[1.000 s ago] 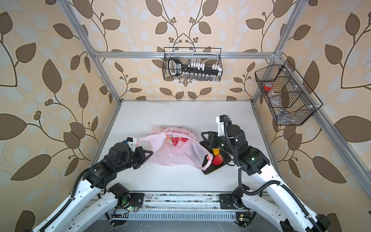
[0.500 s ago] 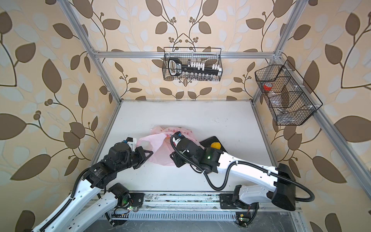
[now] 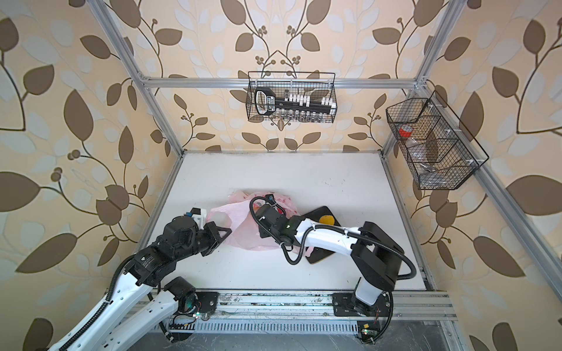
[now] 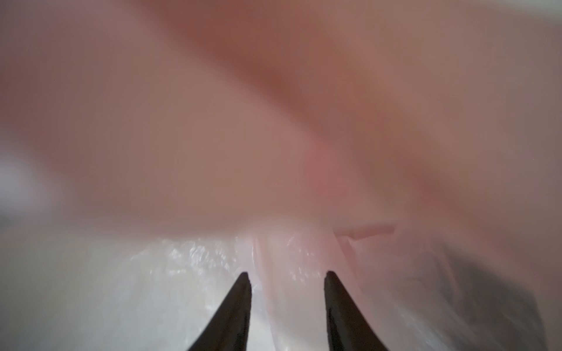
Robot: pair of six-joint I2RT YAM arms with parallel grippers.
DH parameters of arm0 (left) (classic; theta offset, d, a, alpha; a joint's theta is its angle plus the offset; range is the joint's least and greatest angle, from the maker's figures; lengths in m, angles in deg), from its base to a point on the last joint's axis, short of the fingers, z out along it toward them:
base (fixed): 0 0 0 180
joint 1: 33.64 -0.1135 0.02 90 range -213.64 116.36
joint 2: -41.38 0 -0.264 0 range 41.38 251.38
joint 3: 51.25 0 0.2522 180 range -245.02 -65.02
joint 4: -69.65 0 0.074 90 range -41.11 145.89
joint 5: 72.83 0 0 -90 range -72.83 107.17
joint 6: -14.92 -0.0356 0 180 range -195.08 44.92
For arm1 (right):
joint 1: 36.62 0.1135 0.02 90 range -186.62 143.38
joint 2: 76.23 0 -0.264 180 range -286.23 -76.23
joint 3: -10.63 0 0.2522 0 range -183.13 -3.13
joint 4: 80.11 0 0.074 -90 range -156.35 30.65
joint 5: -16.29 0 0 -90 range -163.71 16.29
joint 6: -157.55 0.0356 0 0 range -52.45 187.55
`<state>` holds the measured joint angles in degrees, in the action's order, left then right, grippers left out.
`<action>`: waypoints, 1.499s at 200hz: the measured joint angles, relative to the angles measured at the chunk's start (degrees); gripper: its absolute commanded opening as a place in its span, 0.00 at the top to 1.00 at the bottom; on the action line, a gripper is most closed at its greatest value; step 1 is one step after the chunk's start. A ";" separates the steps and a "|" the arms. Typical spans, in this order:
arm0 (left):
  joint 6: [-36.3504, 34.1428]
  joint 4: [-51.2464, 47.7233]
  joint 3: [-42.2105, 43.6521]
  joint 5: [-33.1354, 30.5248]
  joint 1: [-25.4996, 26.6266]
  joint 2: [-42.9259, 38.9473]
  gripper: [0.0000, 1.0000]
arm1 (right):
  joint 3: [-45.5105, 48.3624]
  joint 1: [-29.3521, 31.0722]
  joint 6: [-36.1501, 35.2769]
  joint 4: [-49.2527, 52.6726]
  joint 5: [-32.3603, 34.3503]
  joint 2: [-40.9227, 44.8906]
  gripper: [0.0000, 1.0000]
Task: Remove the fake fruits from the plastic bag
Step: 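Reach the right gripper into the bag opening toward the red fruits, then grasp a red-and-yellow fake apple with green leaves inside the bag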
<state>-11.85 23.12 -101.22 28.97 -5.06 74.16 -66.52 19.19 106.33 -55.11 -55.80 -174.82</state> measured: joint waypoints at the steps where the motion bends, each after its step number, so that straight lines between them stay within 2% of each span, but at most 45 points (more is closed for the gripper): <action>1: 0.00 -0.02 0.00 0.00 0.00 0.00 1.00 | -0.24 0.00 0.00 -0.13 0.20 -0.44 0.50; 30: -0.02 -0.07 0.00 0.02 0.00 -0.04 1.00 | -5.51 0.04 -1.07 -1.68 3.78 -7.54 0.42; 65: -0.02 -0.46 0.00 0.04 0.00 -0.04 1.00 | -10.01 -0.44 -2.36 -2.73 7.04 -14.01 0.40; 121: -0.02 -1.62 0.00 0.02 0.00 -0.20 1.00 | -14.51 -1.57 -3.65 -2.95 7.50 -22.14 0.49; 164: -0.02 -1.75 0.00 0.02 0.00 -0.20 1.00 | -16.00 -1.86 -4.81 -2.99 6.88 -23.65 0.59; 182: -0.02 -1.75 0.00 0.00 0.00 -0.20 1.00 | -16.24 -1.90 -5.01 -3.26 6.47 -23.65 0.60; 239: -0.02 -1.75 -0.02 0.00 0.00 -0.20 1.00 | -15.39 -2.56 -4.81 -3.87 5.14 -20.76 0.40; 270: 0.00 -1.73 -0.48 0.24 0.00 -0.15 1.00 | -15.28 -3.85 -4.61 -5.68 5.18 -17.00 0.34; 300: -0.02 -1.68 -1.20 1.22 0.00 -0.13 1.00 | -15.30 -5.18 -4.09 -6.78 5.64 -16.83 0.32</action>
<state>-11.88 21.44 -102.42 30.19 -5.06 74.03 -81.82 14.01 102.25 -61.88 -50.16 -191.65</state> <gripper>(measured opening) 0.048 0.678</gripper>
